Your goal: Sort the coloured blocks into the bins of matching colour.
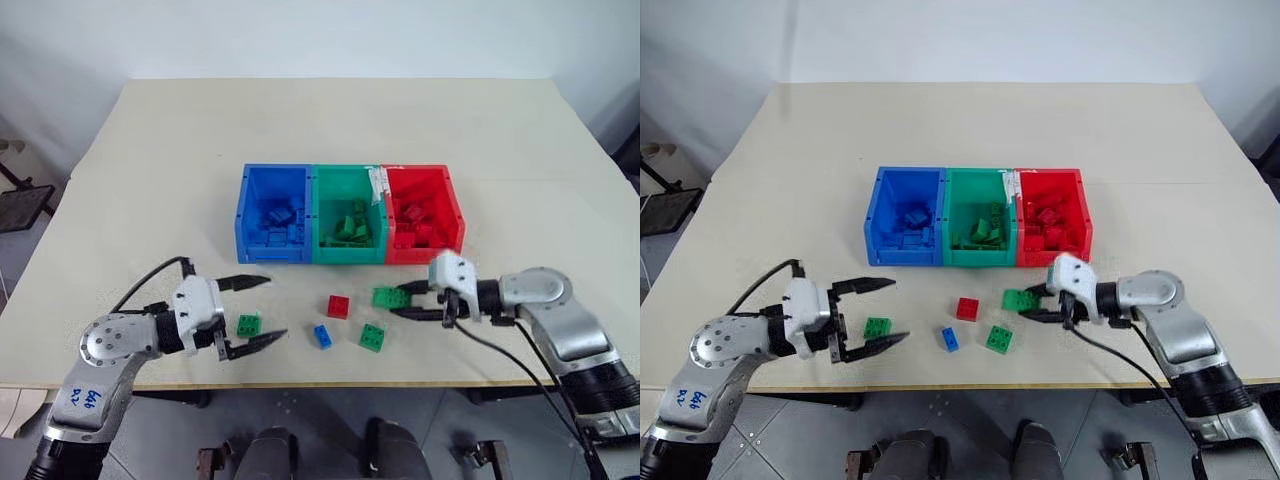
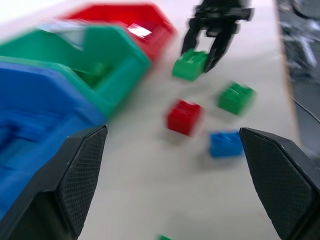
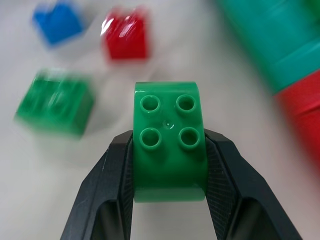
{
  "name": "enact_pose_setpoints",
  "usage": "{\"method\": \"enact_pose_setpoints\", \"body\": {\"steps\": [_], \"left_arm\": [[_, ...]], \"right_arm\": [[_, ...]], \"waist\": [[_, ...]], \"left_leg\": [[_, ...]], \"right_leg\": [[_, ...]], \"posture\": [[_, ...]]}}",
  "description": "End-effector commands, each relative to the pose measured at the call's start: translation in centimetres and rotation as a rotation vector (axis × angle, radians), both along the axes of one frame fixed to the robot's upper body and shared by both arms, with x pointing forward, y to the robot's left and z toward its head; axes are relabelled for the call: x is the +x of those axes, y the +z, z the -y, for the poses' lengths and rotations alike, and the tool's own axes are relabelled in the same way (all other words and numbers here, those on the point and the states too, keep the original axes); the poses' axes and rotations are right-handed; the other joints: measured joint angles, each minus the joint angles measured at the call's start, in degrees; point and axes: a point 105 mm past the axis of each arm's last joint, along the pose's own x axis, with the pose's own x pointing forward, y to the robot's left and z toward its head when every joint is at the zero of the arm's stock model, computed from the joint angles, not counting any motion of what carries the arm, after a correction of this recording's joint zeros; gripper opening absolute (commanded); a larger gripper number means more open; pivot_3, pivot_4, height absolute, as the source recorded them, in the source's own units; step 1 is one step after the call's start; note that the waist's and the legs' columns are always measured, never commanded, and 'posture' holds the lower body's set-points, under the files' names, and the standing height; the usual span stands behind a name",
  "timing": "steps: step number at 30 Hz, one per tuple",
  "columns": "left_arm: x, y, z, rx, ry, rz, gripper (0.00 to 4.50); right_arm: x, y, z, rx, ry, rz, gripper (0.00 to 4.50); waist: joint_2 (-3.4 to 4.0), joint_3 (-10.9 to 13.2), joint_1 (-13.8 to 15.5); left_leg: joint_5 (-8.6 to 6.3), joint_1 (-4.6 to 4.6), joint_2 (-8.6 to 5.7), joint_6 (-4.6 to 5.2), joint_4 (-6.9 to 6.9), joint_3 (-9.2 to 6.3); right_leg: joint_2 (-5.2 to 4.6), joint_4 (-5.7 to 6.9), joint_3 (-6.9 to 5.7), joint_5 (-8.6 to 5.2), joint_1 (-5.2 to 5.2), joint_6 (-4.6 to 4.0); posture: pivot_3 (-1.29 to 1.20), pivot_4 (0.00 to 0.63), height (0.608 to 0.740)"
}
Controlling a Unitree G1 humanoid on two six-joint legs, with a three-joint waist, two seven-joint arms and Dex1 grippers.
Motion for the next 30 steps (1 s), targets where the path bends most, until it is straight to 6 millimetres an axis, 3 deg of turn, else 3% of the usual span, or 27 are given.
{"method": "enact_pose_setpoints", "body": {"steps": [1,3,6,10,14,19,22,26,30], "left_arm": [[-0.4,0.8,-1.1,-0.007,0.054,0.027,4.50],[-0.8,0.2,-2.3,-0.014,0.112,-0.003,4.50],[-1.0,0.3,-2.9,-0.039,0.156,-0.015,4.50],[-1.4,0.6,-3.7,-0.069,0.211,-0.023,4.50],[-1.8,0.8,-4.0,-0.077,0.222,-0.021,4.50],[-1.6,1.1,-3.2,-0.083,0.187,-0.018,4.50],[-1.7,0.7,-2.7,-0.051,0.149,-0.023,4.50],[-1.5,0.1,-2.0,-0.012,0.090,-0.029,4.50],[-1.7,-1.2,-0.5,0.071,-0.028,-0.033,4.50]], "right_arm": [[1.7,4.7,-2.3,0.139,-0.018,0.092,1.48],[4.1,6.4,-3.9,0.151,-0.071,0.164,1.48],[6.7,7.3,-4.8,0.161,-0.162,0.206,1.48],[8.2,7.7,-5.7,0.183,-0.186,0.194,1.48],[8.1,7.6,-6.5,0.182,-0.146,0.208,2.79],[7.0,8.2,-5.4,0.216,-0.102,0.274,4.48],[5.5,7.9,-4.4,0.222,-0.052,0.270,4.48],[1.7,6.3,-2.6,0.181,0.068,0.223,4.48],[-1.7,3.1,1.6,0.028,0.053,0.195,4.48]], "waist": [[0.00,0.00,-0.87],[0.02,0.01,-1.44],[0.00,0.00,-1.91],[-0.01,0.00,-1.26],[0.01,0.00,-1.53],[0.01,0.00,-1.75],[0.01,0.00,-1.63],[0.00,0.00,-1.17],[0.00,0.00,-0.49]], "left_leg": [[-0.01,0.01,0.01,-0.01,0.00,0.00],[-0.03,0.01,0.02,-0.05,-0.03,0.00],[-0.05,0.03,0.03,-0.09,-0.10,-0.03],[-0.05,-0.06,0.00,-0.09,-0.11,-0.22],[-0.09,-0.09,0.00,-0.10,-0.13,-0.25],[-0.09,-0.08,0.02,-0.10,-0.12,-0.24],[-0.09,-0.08,0.02,-0.10,-0.12,-0.25],[-0.09,-0.08,0.02,-0.10,-0.16,-0.24],[-0.10,-0.08,0.02,-0.09,-0.14,-0.19]], "right_leg": [[0.00,0.03,0.00,0.00,-0.01,0.00],[0.01,0.10,0.00,0.00,-0.06,0.00],[0.01,0.17,-0.03,0.00,-0.13,0.00],[-0.02,0.19,-0.22,0.00,-0.12,0.00],[-0.02,0.16,-0.31,0.00,-0.13,0.01],[-0.01,0.18,-0.33,0.00,-0.12,0.00],[-0.01,0.16,-0.33,0.00,-0.11,0.01],[-0.01,0.10,-0.37,0.00,-0.10,0.00],[-0.01,0.05,-0.36,0.00,-0.07,0.00]], "posture": [[0.00,0.150,0.740],[0.00,0.150,0.740],[0.00,0.150,0.740],[0.00,0.150,0.740],[0.00,0.150,0.740],[0.00,0.150,0.740],[0.00,0.150,0.740],[0.00,0.150,0.740],[0.00,0.150,0.740]]}}
